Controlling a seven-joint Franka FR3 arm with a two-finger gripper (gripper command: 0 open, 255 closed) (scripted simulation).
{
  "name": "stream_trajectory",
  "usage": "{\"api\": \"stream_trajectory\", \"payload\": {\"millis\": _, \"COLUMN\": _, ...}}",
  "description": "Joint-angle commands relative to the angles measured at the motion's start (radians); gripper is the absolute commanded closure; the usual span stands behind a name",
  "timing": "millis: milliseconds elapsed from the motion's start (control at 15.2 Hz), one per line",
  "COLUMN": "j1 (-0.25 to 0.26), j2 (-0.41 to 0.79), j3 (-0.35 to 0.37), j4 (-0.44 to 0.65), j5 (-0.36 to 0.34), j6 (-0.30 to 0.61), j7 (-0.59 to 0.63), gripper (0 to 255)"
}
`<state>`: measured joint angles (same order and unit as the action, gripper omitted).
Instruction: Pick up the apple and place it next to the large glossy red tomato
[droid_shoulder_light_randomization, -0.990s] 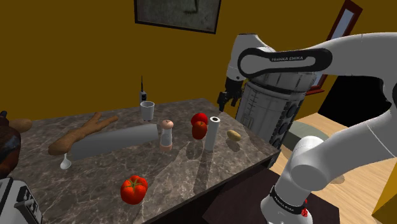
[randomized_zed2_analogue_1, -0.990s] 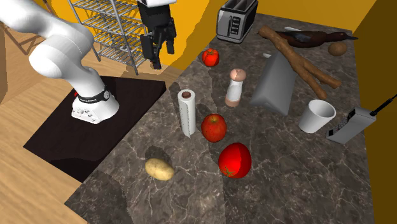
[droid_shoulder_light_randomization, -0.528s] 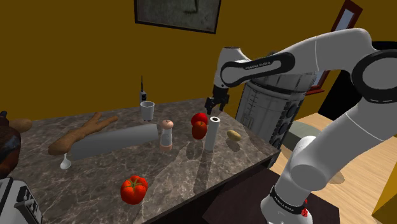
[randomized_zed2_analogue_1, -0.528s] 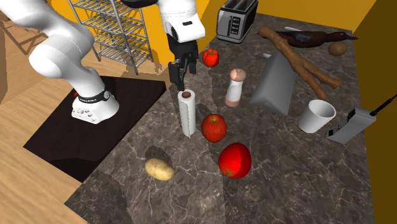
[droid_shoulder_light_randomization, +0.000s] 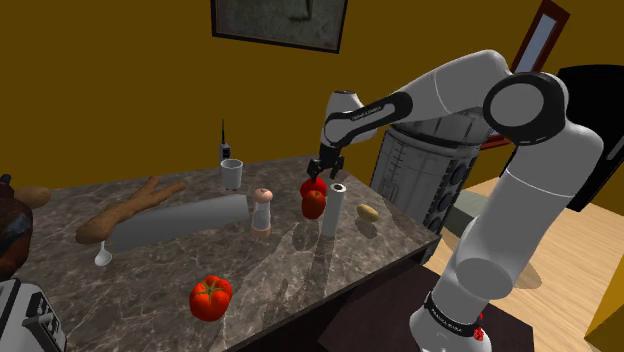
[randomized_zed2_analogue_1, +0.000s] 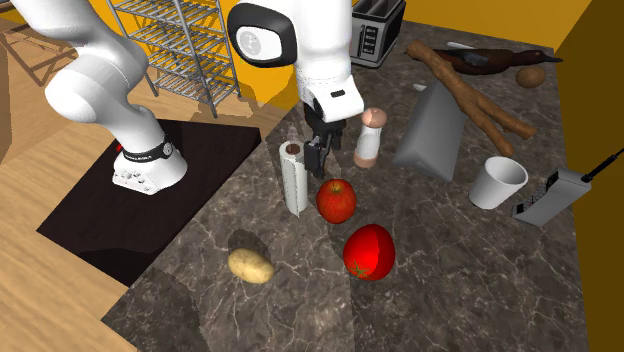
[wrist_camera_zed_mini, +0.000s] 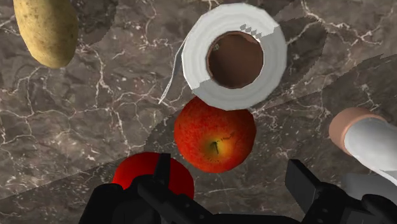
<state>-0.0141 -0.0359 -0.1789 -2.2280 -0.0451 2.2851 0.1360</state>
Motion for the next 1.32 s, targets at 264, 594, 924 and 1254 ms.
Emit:
{"api": "stream_trajectory", "payload": {"millis": 264, "j1": -0.005, "j2": 0.105, "j3": -0.004, "j4": 0.027, "j5": 0.028, "j6": 0.082, "j7": -0.013, "gripper": 0}}
{"api": "stream_trajectory", "payload": {"millis": 594, "j1": -0.006, "j2": 0.139, "j3": -0.004, "j4": 0.016, "j5": 0.037, "j6": 0.126, "j7": -0.019, "gripper": 0}}
{"api": "stream_trajectory", "payload": {"millis": 924, "j1": -0.006, "j2": 0.139, "j3": -0.004, "j4": 0.016, "j5": 0.037, "j6": 0.126, "j7": -0.019, "gripper": 0}}
{"api": "stream_trajectory", "payload": {"millis": 1254, "j1": -0.006, "j2": 0.139, "j3": -0.004, "j4": 0.016, "j5": 0.037, "j6": 0.126, "j7": -0.019, "gripper": 255}}
